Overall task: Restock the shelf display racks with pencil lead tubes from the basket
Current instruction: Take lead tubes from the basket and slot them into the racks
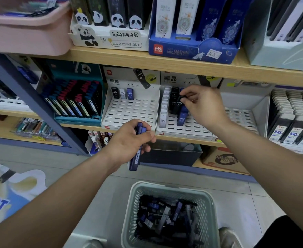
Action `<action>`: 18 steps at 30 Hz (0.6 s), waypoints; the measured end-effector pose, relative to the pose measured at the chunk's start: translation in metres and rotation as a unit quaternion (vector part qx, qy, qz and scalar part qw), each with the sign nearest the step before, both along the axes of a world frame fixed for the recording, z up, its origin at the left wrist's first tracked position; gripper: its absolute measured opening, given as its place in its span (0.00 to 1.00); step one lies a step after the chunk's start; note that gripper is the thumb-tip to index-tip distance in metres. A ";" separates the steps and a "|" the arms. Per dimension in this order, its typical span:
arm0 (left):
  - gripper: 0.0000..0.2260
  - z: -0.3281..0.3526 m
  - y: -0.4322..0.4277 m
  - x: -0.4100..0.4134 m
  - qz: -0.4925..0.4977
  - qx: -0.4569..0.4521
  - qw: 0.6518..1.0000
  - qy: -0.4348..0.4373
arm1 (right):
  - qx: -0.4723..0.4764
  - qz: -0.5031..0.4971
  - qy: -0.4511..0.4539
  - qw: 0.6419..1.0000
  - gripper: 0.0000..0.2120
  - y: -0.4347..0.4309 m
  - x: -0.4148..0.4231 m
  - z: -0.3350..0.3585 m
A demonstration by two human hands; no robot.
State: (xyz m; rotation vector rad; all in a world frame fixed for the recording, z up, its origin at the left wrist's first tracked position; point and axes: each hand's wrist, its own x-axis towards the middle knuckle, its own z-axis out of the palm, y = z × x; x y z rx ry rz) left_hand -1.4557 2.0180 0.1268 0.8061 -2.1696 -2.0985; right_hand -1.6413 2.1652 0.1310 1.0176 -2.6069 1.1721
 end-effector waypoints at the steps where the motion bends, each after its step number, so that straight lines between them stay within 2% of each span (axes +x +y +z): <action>1: 0.04 0.000 -0.001 0.001 0.000 0.002 1.000 0.002 | 0.006 -0.001 0.007 1.000 0.07 -0.002 -0.002 -0.003; 11: 0.04 0.006 -0.008 0.007 0.004 0.014 1.000 0.015 | 0.015 -0.002 0.047 0.999 0.07 -0.010 -0.011 -0.016; 18: 0.08 0.009 -0.010 0.009 0.008 0.004 1.000 0.016 | 0.039 0.019 0.038 0.998 0.07 -0.010 -0.007 -0.016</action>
